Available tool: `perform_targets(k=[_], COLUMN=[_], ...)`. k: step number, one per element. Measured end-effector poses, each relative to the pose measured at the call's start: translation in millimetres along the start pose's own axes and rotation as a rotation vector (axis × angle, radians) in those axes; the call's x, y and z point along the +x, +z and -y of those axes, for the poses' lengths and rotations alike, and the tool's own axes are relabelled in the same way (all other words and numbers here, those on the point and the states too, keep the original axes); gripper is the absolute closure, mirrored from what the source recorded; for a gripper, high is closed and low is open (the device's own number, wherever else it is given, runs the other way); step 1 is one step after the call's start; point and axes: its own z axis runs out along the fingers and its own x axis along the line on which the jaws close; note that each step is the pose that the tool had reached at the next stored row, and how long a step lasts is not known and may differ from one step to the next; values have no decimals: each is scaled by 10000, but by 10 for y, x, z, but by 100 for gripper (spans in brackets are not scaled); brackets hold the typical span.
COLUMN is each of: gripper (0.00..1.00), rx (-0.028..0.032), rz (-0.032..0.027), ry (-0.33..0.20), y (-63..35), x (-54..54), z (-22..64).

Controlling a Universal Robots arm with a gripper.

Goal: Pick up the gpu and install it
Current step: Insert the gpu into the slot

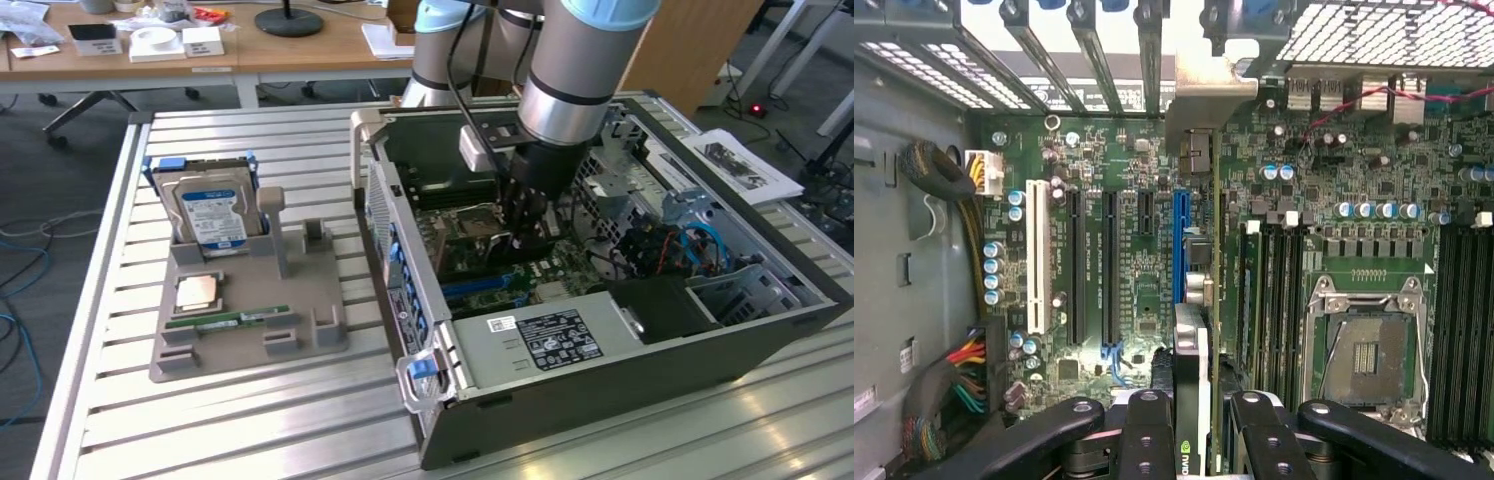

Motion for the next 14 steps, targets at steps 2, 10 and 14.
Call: perform_targets(k=[2, 10, 14], gripper=[73, 73, 73], rx=[0, 0, 0], rz=[0, 0, 0], ry=[-1, 0, -1], y=[1, 1, 0], x=[0, 2, 20], z=[-21, -100, -106])
